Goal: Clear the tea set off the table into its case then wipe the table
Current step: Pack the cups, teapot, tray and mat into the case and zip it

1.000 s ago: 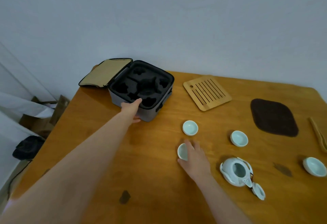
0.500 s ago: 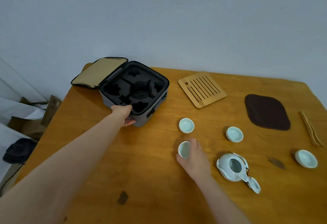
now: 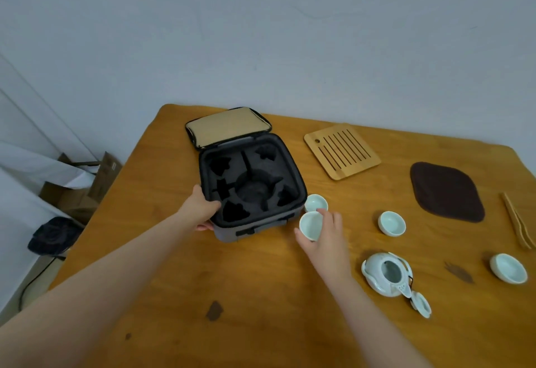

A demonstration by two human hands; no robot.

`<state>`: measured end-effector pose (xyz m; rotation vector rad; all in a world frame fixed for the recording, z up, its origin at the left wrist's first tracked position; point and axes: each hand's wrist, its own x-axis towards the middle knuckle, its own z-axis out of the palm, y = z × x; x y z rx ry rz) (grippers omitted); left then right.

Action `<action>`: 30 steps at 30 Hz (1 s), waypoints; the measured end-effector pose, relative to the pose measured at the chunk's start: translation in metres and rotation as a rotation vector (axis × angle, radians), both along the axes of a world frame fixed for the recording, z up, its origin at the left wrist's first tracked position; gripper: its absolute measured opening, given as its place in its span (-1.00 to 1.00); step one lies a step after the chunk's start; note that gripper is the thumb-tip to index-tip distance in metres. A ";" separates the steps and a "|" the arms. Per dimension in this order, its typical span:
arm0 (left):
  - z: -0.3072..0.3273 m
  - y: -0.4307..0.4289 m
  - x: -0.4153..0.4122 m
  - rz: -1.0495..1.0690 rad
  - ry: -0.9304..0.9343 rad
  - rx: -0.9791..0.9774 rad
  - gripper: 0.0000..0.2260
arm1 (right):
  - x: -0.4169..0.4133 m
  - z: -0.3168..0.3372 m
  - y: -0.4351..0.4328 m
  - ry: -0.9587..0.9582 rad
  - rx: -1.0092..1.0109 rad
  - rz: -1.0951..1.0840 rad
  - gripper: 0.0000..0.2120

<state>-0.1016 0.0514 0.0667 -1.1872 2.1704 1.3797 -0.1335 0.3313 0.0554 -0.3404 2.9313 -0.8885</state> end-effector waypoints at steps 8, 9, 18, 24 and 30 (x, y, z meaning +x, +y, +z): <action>0.000 -0.017 0.017 -0.174 -0.010 -0.202 -0.65 | -0.028 0.027 -0.029 0.012 0.083 0.132 -0.23; -0.002 -0.020 0.019 -0.185 0.007 -0.226 -0.64 | -0.030 0.029 -0.033 -0.004 0.115 0.157 -0.23; -0.021 0.023 0.026 -0.277 0.262 -0.735 -0.37 | -0.031 0.036 -0.068 -0.132 0.375 0.352 -0.38; -0.037 0.030 0.026 -0.531 0.237 -0.983 -0.40 | -0.043 0.037 -0.078 -0.176 0.542 0.468 -0.55; -0.042 0.030 0.025 -0.579 0.222 -1.013 -0.40 | -0.033 0.016 -0.082 0.083 0.605 0.493 -0.24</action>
